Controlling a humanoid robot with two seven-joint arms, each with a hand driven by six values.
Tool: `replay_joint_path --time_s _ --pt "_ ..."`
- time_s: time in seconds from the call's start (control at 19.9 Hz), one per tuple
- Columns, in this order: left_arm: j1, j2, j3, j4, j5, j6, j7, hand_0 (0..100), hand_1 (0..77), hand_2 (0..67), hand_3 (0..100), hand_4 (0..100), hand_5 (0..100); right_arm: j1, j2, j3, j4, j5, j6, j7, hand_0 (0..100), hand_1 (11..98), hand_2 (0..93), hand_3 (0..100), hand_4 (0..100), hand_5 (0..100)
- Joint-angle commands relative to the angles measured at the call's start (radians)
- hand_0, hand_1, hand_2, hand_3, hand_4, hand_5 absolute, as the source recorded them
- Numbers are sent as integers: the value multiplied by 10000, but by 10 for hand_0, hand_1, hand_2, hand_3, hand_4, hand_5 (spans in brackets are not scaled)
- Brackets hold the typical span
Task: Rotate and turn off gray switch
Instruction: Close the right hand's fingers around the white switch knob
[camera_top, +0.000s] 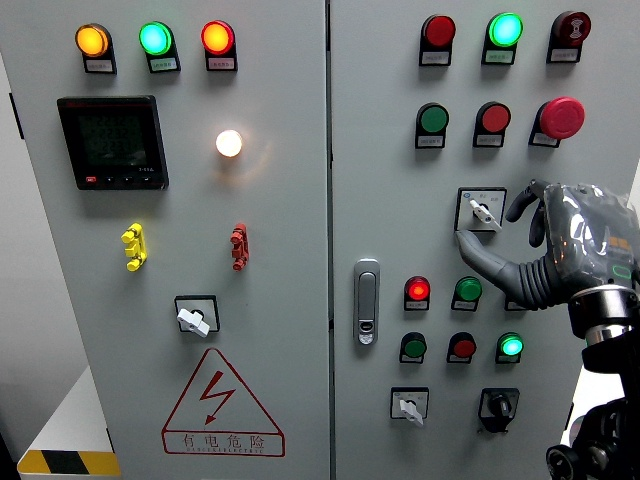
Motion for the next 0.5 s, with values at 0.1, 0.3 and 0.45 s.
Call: replay_joint_path --time_s 0.1,0.3,0.45 --pt "0 0 0 0 0 0 0 0 0 133 183 95 118 51 0 -5 -100 0 -95 0 0 359 628 915 885 1000" --pt "0 0 0 0 0 0 0 0 0 133 183 95 118 52 0 -5 -207 0 -111 0 0 354 631 921 887 1000" --pt "0 0 0 0 0 0 0 0 0 132 183 95 118 97 0 -20 -284 0 -111 0 0 343 633 922 887 1000"
